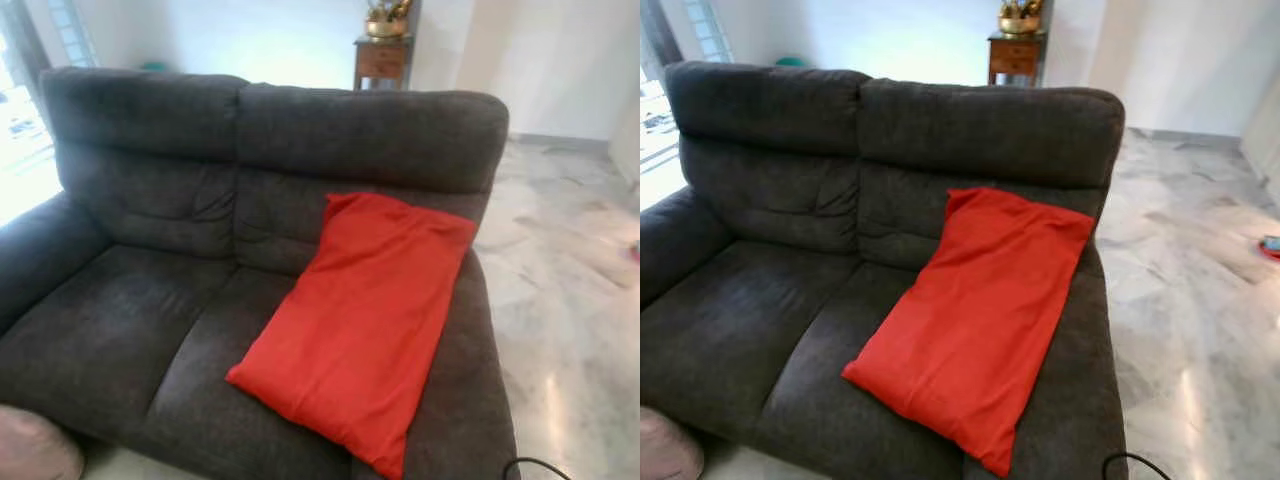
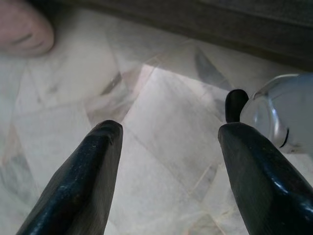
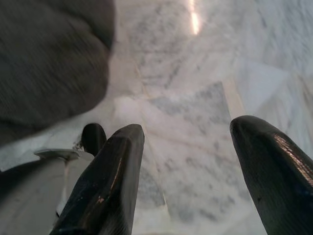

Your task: Move the pillow to the sofa from floor

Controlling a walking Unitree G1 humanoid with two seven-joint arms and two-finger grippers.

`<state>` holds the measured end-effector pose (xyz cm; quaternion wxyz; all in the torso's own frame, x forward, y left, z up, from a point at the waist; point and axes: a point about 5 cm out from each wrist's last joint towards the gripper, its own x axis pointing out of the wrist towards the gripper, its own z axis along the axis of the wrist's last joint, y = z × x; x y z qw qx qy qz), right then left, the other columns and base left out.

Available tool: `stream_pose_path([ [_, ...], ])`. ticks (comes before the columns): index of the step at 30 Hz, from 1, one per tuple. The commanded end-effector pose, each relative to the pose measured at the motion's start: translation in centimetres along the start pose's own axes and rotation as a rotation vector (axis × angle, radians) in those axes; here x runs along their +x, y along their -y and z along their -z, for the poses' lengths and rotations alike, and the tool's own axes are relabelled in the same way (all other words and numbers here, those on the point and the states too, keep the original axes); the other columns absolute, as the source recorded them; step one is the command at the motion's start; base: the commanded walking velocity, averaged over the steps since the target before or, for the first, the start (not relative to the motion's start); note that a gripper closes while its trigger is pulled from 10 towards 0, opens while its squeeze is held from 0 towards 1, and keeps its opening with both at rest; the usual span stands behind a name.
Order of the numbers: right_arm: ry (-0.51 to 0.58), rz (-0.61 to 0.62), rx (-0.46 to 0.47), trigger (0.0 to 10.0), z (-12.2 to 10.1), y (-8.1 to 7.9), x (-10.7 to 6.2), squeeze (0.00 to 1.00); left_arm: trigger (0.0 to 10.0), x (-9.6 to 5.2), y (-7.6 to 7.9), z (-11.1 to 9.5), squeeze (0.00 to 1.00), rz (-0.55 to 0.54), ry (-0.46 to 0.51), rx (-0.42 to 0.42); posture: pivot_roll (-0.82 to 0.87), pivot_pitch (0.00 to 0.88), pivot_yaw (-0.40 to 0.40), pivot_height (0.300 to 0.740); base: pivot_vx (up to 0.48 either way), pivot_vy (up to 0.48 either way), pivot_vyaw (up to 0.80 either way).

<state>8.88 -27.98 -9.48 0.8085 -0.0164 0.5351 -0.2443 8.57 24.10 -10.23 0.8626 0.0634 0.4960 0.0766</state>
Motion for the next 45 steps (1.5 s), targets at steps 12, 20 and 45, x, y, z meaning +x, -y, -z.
stream_pose_path([
  [12, 0.014, -0.004, -0.008, 10.0, -0.5, -0.3, 0.0, 0.0, 10.0, 0.1, 0.4, -0.1, 0.0, 0.01, 0.004, -0.002, 0.02, 0.0, 0.012, 0.74, 0.0, 0.295, 0.0],
  [20, 0.015, -0.007, -0.01, 10.0, -0.6, -0.4, 0.0, 0.0, 10.0, -0.1, 0.1, 0.2, 0.0, 0.006, -0.007, -0.004, 0.02, 0.0, 0.013, 0.74, 0.0, 0.295, 0.0],
  [45, 0.054, -0.049, -0.012, 10.0, -1.3, -1.3, 0.0, 0.0, 10.0, -0.1, 0.3, 0.4, 0.0, 0.004, -0.017, -0.014, 0.03, 0.0, 0.011, 0.74, 0.0, 0.295, 0.0],
])
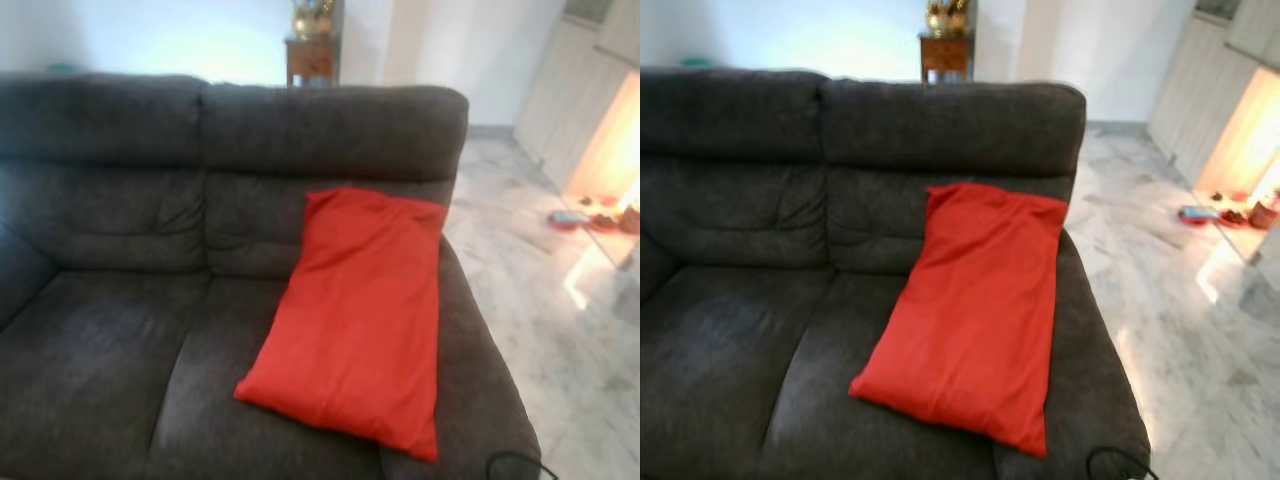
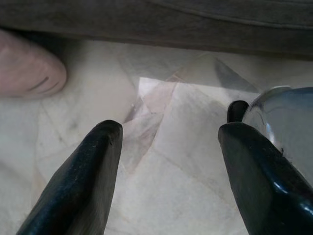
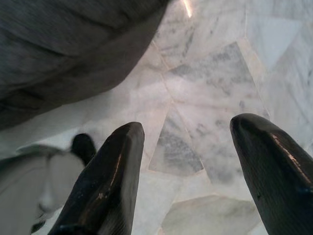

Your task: Move the pillow to the sofa from floor

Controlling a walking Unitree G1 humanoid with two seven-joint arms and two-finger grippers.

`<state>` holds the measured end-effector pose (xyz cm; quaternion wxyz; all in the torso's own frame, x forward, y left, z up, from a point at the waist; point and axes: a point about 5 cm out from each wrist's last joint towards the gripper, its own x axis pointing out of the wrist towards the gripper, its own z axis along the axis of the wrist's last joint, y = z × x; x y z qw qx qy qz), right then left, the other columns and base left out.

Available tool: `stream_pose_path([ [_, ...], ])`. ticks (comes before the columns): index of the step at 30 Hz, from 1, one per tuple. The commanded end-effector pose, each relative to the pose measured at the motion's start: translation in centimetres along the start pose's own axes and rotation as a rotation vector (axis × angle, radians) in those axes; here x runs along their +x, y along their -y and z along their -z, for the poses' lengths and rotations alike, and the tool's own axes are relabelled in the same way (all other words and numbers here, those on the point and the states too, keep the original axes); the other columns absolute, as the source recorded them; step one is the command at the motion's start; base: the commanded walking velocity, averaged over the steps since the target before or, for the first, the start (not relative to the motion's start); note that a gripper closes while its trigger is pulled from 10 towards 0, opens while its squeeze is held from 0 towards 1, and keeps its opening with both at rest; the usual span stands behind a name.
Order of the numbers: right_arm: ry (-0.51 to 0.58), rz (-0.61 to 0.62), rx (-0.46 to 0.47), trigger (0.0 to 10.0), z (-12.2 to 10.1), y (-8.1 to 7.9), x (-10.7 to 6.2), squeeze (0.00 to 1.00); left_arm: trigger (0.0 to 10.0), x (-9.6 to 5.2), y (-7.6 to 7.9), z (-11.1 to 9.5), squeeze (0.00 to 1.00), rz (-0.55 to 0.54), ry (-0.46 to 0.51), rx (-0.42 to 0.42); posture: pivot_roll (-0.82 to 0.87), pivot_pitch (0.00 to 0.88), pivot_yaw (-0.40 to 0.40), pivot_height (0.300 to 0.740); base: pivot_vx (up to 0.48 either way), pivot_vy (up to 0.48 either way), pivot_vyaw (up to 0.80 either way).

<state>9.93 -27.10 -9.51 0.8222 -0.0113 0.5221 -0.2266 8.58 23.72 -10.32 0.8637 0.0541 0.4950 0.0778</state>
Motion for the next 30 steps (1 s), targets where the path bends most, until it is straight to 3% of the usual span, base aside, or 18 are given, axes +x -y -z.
stream_pose_path([
  [1, 0.021, -0.009, -0.008, 10.0, -0.61, -0.15, 0.06, 0.0, 10.0, -0.1, -0.1, 0.4, 0.0, -0.003, -0.018, 0.004, 0.03, 0.0, 0.011, 0.74, 0.0, 0.296, 0.0],
  [9, 0.04, -0.042, -0.043, 10.0, -0.87, -0.63, 0.06, 0.0, 10.0, -0.12, -0.05, 0.51, 0.0, -0.001, -0.023, 0.001, 0.03, 0.0, 0.01, 0.74, 0.0, 0.296, 0.0],
  [20, 0.03, -0.054, -0.053, 10.0, -0.7, -0.76, 0.05, 0.0, 10.0, -0.12, -0.17, 0.42, 0.0, -0.002, -0.017, -0.001, 0.03, 0.0, 0.008, 0.74, 0.0, 0.295, 0.69],
  [30, 0.024, -0.055, -0.046, 10.0, -0.64, -0.67, 0.06, 0.0, 10.0, -0.06, -0.02, 0.21, 0.0, 0.0, -0.006, 0.001, 0.03, 0.0, 0.009, 0.74, 0.0, 0.296, 0.0],
])
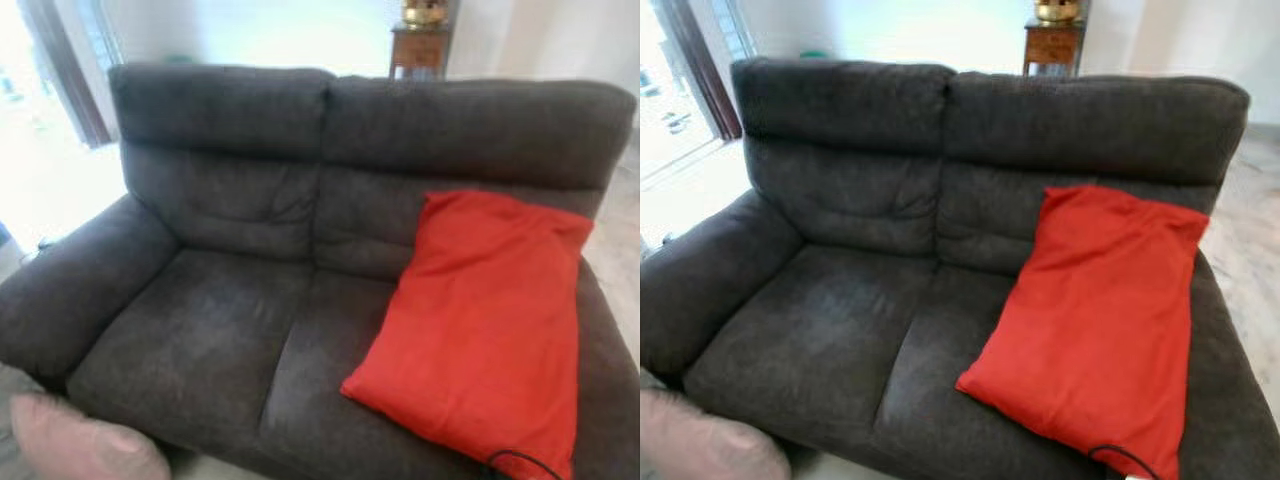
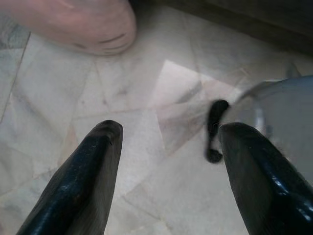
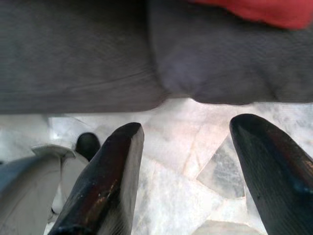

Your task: Move the pillow to the sofa from floor

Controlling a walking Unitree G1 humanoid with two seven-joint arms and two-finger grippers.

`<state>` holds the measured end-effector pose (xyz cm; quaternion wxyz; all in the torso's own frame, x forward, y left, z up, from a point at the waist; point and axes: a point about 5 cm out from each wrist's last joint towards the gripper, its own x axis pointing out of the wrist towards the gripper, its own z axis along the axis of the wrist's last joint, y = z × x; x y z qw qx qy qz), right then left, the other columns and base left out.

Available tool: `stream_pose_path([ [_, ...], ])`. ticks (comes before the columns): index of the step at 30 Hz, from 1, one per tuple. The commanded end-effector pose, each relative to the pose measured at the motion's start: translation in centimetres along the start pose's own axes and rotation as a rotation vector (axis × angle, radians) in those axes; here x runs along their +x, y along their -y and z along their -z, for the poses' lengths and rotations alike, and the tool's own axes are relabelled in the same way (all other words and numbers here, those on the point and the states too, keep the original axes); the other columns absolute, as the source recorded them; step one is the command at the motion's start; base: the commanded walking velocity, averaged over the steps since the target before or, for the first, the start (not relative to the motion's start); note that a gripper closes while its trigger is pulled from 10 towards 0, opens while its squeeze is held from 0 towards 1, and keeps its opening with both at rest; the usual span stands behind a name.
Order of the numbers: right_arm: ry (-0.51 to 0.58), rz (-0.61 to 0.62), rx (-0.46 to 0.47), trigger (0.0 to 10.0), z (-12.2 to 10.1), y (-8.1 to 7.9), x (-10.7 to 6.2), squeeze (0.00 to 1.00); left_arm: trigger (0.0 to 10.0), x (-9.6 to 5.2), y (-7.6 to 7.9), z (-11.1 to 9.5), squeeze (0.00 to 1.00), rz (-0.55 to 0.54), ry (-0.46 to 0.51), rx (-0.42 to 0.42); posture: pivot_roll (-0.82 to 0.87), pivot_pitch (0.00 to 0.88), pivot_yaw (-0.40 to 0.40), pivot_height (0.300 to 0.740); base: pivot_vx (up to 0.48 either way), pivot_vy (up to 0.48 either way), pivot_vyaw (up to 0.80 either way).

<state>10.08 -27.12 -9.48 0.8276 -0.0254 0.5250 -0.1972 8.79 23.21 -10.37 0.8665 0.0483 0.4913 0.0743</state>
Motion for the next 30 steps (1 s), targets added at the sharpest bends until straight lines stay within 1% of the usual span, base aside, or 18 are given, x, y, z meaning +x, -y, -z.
stream_pose_path([
  [1, 0.017, -0.018, 0.009, 10.0, -0.53, -0.6, 0.06, 0.0, 10.0, -0.13, -0.55, 0.37, 0.0, -0.012, -0.015, 0.008, 0.03, 0.0, 0.009, 0.74, 0.0, 0.296, 0.0],
  [8, 0.017, -0.031, -0.01, 10.0, -0.46, -0.79, 0.04, 0.0, 10.0, -0.14, -0.59, 0.42, 0.0, -0.012, -0.019, 0.01, 0.03, 0.0, 0.011, 0.74, 0.0, 0.296, 0.0],
  [12, 0.017, -0.038, -0.03, 10.0, -0.48, -0.88, 0.04, 0.0, 10.0, -0.08, -0.45, 0.14, 0.0, -0.009, -0.003, 0.012, 0.03, 0.0, 0.009, 0.74, 0.0, 0.293, 0.63],
  [18, 0.014, -0.035, -0.025, 10.0, -0.44, -0.87, 0.04, 0.0, 10.0, -0.13, -0.45, 0.36, 0.0, -0.01, -0.012, 0.01, 0.04, 0.0, 0.008, 0.74, 0.0, 0.294, 0.75],
  [20, 0.011, -0.031, -0.006, 10.0, -0.38, -0.86, 0.04, 0.0, 10.0, -0.15, -0.46, 0.43, 0.0, -0.011, -0.015, 0.008, 0.04, 0.0, 0.007, 0.74, 0.0, 0.296, 0.0],
  [30, 0.013, -0.036, -0.002, 10.0, -0.43, -0.96, 0.04, 0.0, 10.0, -0.2, -0.5, 0.45, 0.0, -0.012, -0.009, 0.009, 0.04, 0.002, 0.008, 0.74, 0.0, 0.295, 0.0],
])
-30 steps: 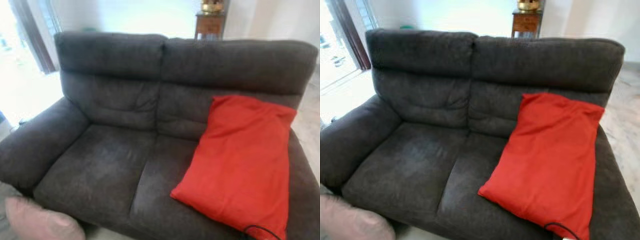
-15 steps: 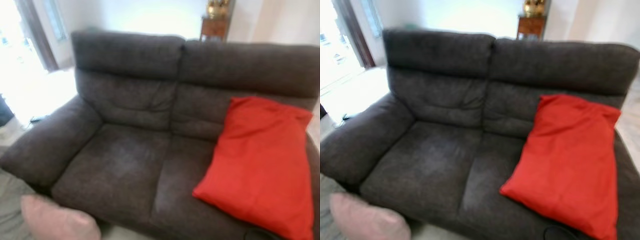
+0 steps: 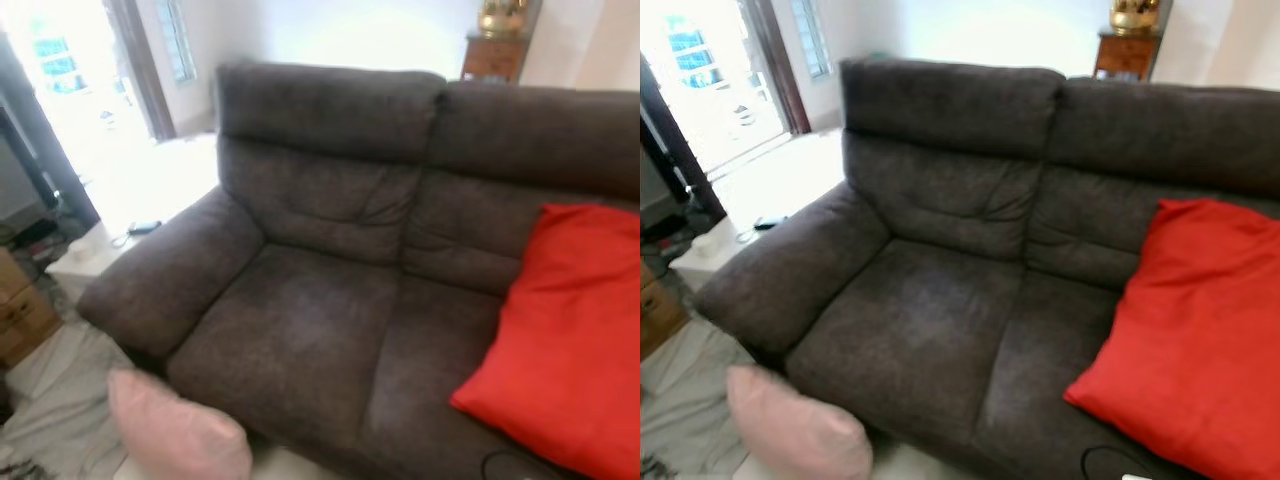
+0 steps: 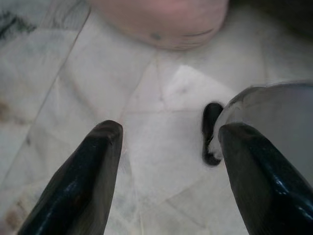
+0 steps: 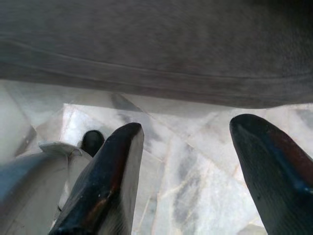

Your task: Move the pillow to the sofa from floor

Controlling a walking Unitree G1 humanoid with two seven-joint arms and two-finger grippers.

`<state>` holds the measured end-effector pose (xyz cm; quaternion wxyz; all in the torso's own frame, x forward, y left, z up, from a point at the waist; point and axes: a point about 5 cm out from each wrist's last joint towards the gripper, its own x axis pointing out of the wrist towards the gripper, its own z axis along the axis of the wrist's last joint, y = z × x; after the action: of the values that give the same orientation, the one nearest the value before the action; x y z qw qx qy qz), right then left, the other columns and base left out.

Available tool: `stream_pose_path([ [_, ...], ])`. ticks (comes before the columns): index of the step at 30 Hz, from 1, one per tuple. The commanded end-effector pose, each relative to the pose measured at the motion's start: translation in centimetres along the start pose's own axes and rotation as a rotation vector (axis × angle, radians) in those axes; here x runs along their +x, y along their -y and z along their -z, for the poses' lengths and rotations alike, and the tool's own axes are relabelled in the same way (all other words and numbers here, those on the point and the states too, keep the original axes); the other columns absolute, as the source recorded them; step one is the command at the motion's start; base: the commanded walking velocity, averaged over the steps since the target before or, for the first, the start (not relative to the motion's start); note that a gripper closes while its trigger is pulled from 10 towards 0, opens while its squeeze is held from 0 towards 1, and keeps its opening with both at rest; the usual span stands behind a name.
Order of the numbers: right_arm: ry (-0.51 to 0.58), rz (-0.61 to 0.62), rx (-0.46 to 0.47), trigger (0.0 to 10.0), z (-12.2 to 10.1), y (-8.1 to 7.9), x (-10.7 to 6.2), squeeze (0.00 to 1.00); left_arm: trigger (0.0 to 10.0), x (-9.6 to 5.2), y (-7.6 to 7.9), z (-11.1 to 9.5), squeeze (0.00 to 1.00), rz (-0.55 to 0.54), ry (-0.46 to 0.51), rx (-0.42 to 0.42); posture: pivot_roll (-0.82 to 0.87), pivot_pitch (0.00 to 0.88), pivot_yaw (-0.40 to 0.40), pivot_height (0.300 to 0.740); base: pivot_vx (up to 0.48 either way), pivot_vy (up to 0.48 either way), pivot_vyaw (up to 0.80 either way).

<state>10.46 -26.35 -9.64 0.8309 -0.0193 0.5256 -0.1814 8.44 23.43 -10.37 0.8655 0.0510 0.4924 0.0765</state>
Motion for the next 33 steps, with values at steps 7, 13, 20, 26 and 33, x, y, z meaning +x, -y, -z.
stream_pose_path([
  [7, 0.012, -0.005, 0.007, 10.0, -0.27, -0.12, 0.03, 0.0, 10.0, 0.0, -0.04, -0.11, 0.0, -0.002, 0.011, 0.008, 0.04, 0.006, 0.007, 0.74, 0.0, 0.295, 0.0],
  [13, 0.012, -0.005, 0.01, 10.0, -0.29, -0.12, 0.03, 0.0, 10.0, -0.02, 0.14, -0.01, 0.0, -0.001, 0.007, 0.007, 0.04, 0.006, 0.006, 0.74, 0.0, 0.295, 0.0],
  [20, 0.016, -0.009, 0.015, 10.0, -0.45, -0.24, 0.05, 0.0, 10.0, -0.08, 0.27, 0.4, 0.0, -0.002, -0.019, 0.004, 0.04, 0.004, 0.005, 0.74, 0.0, 0.297, 0.0],
  [26, 0.022, -0.015, 0.025, 10.0, -0.6, -0.37, 0.07, 0.0, 10.0, -0.09, 0.32, 0.42, 0.0, -0.002, -0.019, 0.004, 0.03, 0.0, 0.007, 0.74, 0.0, 0.299, 0.0],
  [33, 0.027, -0.026, 0.029, 10.0, -0.69, -0.53, 0.07, 0.0, 10.0, -0.08, 0.13, 0.34, 0.0, -0.002, -0.015, 0.007, 0.03, 0.0, 0.008, 0.74, 0.0, 0.299, 0.0],
])
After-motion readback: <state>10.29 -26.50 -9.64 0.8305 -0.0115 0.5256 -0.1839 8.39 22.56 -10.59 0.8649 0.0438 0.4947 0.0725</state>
